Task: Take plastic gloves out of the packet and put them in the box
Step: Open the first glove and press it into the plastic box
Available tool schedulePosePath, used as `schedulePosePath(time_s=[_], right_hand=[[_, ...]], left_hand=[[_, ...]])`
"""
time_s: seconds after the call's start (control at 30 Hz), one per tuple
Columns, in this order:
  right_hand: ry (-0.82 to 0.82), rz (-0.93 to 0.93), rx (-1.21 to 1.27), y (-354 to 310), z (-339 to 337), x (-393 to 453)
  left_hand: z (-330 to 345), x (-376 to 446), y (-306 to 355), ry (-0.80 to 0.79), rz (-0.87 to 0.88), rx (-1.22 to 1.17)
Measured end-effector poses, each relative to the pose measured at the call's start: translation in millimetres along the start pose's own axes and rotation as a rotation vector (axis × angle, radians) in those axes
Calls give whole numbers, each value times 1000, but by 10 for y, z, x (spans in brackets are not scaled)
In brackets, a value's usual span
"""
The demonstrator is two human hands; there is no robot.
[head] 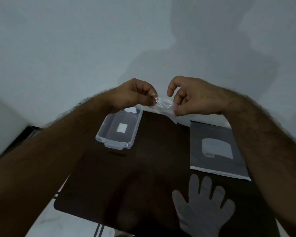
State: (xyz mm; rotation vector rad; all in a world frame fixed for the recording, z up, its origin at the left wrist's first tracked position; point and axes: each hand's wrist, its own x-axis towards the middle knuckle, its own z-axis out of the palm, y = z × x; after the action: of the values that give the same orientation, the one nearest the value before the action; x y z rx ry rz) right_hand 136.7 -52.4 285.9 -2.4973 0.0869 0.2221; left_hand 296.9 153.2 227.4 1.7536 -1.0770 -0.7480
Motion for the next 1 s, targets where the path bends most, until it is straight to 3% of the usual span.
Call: schedulePosePath(time_s=[0.13,0.3,0.57,0.73,0.9,1.0], right_hand=[[-16,21,-14,-156,264,548],[80,9,10,-296,639,1405],[194,43,-166,-501,797,2536],[301,-3,-249,-560,685,2708],[451,-147,-156,-568,768,2352],[477,-191,-135,-538,978,2112]], left_hand=[[-637,-129,-418,40,-40,83],[-1329,-186,-940,65,-75,152],[-2129,125,-1551,230,-113,348],[-2312,210,-1536,372,72,513],[-2169,-13,-1454,536,287,527],[-2014,-196,-1473,557,380,592]])
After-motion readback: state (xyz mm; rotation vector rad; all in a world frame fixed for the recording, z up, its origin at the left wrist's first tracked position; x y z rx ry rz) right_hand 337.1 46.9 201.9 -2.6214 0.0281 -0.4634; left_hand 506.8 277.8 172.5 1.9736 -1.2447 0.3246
